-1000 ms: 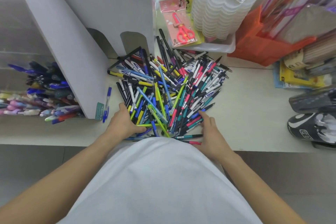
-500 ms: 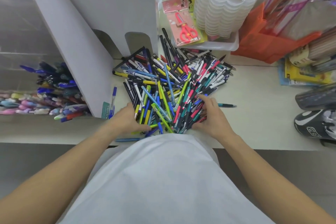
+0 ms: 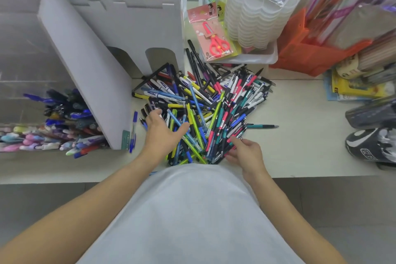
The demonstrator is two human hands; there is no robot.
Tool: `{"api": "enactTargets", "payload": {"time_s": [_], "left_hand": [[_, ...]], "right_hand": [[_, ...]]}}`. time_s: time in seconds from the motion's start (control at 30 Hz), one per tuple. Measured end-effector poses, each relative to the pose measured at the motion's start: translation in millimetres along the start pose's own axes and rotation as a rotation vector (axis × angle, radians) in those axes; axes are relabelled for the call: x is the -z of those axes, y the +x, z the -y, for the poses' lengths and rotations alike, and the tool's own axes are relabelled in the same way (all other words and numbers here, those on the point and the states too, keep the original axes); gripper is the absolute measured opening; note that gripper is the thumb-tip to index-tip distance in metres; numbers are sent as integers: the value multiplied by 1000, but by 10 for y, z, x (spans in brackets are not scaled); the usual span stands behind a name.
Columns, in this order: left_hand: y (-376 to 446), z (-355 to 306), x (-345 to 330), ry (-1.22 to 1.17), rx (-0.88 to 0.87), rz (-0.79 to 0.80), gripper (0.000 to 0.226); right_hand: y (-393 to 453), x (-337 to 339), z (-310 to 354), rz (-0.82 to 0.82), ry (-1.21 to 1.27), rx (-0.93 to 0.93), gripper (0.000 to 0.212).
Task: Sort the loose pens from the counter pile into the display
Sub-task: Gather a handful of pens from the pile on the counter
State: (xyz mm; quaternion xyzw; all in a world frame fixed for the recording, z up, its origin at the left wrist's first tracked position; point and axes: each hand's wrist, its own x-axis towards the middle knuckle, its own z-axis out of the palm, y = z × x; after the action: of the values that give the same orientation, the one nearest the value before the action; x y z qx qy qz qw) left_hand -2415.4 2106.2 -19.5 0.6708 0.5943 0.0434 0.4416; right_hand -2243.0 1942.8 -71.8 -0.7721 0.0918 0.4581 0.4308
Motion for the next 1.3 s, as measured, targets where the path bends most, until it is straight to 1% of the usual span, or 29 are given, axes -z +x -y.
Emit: {"api": "enactTargets", "payload": {"time_s": [0.03, 0.07, 0.1, 0.17, 0.2, 0.27, 0.3, 0.37, 0.43, 0.5, 0.53, 0.57, 0.63, 0.7, 0.77, 0.87, 1.0, 1.1, 1.13, 1.2, 1.23, 1.3], "left_hand": [[25, 1, -38, 15, 14, 30, 87], [29, -5, -71, 47, -9, 42, 81], [18, -16, -95, 81, -40, 52, 74], [-11, -49, -135, 115, -87, 48, 65], [-23, -57, -150, 133, -111, 16, 65], [-21, -47, -143, 217, -132, -86, 74], [-2, -31, -106, 231, -86, -96, 81], [63, -2, 4, 175, 93, -5, 93], [117, 30, 75, 169, 183, 97, 92], [142, 59, 78, 163, 191, 134, 86], [141, 64, 65, 141, 190, 132, 84], [136, 59, 54, 115, 188, 128, 81], [121, 53, 41, 76, 186, 135, 65], [72, 33, 38, 90, 188, 173, 50], [26, 25, 2, 114, 151, 181, 50], [-18, -20, -40, 112, 97, 176, 50], [-13, -60, -27, -48, 120, 228, 42], [18, -72, -6, -98, 152, 280, 42], [31, -75, -7, -85, 153, 287, 43], [47, -108, -7, -60, 151, 284, 42], [45, -135, -3, -73, 159, 287, 43], [50, -178, -10, -114, 172, 307, 46]], "right_hand": [[-18, -64, 19, 1, 34, 4, 62], [-71, -131, 65, -10, 26, 32, 63], [-116, -189, 105, -42, -11, 79, 63], [-151, -282, 129, -99, -173, 194, 66], [-175, -312, 138, -116, -253, 241, 66], [-187, -347, 138, -140, -301, 301, 60], [-184, -353, 134, -149, -289, 314, 57], [-184, -350, 143, -171, -242, 315, 53], [-194, -362, 161, -173, -165, 277, 60], [-180, -392, 161, -141, -107, 205, 74], [-179, -406, 165, -125, -114, 184, 75], [-177, -418, 178, -111, -144, 174, 72], [-174, -440, 195, -67, -230, 160, 56], [-196, -477, 222, -21, -299, 164, 38], [-211, -531, 240, -1, -374, 207, 38], [-288, -608, 325, 49, -434, 198, 44], [-360, -711, 380, 146, -459, 164, 44], [-424, -801, 391, 159, -416, 120, 49], [-437, -821, 390, 153, -400, 117, 45], [-479, -858, 407, 137, -366, 121, 27], [-491, -863, 414, 131, -338, 114, 23], [-541, -859, 454, 135, -286, 101, 23]]}}
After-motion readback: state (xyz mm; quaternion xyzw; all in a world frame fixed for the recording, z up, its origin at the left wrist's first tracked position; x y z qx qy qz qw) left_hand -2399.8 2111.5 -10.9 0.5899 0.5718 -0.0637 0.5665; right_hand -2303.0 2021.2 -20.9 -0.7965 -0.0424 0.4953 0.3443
